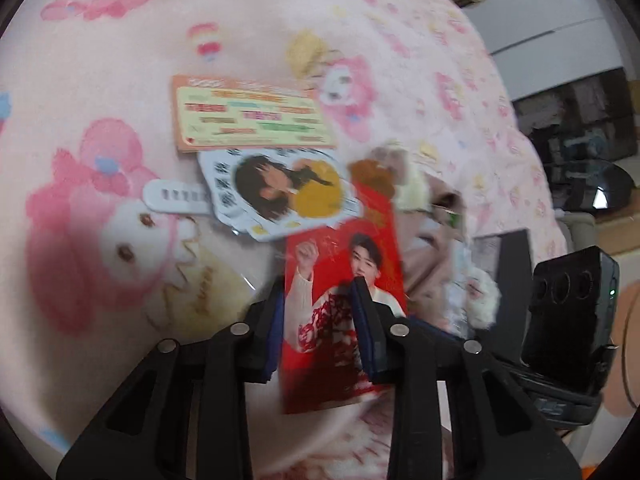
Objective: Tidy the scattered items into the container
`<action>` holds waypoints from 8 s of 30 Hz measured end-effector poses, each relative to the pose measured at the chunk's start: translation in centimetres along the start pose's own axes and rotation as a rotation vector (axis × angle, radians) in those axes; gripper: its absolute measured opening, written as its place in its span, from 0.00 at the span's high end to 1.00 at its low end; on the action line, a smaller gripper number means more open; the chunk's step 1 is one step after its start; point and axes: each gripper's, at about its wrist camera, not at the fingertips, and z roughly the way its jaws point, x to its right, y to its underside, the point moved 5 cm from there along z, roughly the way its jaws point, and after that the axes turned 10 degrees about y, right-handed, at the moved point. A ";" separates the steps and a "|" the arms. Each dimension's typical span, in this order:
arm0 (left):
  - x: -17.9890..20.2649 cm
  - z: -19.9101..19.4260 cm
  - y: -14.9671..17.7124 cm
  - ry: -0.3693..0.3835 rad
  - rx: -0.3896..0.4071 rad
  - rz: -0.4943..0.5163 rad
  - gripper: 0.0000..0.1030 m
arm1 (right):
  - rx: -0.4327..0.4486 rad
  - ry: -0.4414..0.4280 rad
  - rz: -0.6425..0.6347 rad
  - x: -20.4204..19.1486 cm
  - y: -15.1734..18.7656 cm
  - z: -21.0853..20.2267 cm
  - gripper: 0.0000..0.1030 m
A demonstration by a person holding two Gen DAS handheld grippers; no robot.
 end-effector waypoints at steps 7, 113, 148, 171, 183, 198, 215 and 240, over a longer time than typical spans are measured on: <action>7.2 -2.0 3.4 0.116 -0.026 0.102 0.73 | 0.184 0.047 -0.056 0.1 3.3 -7.9 0.74; 26.1 16.3 24.2 0.248 -0.254 0.622 0.73 | 0.554 0.301 0.336 27.2 23.2 -23.0 0.73; 26.2 17.0 24.4 0.212 -0.258 0.642 0.65 | 0.561 0.353 0.277 26.0 22.0 -23.0 0.72; 34.3 12.5 23.0 0.401 -0.171 0.731 0.69 | 0.677 0.351 0.223 24.7 20.4 -29.6 0.72; 37.3 19.6 17.5 0.366 -0.264 0.616 0.71 | 0.623 0.298 0.233 29.2 13.7 -30.5 0.72; 32.6 25.8 16.9 0.063 -0.387 0.463 0.63 | 0.660 0.513 0.240 33.4 14.7 -29.6 0.73; 32.6 28.5 17.1 -0.070 -0.430 0.446 0.64 | 0.615 0.437 0.405 37.4 15.4 -30.4 0.73; 30.9 27.4 20.9 -0.007 -0.561 0.382 0.57 | 0.634 0.404 0.428 37.4 15.6 -31.0 0.72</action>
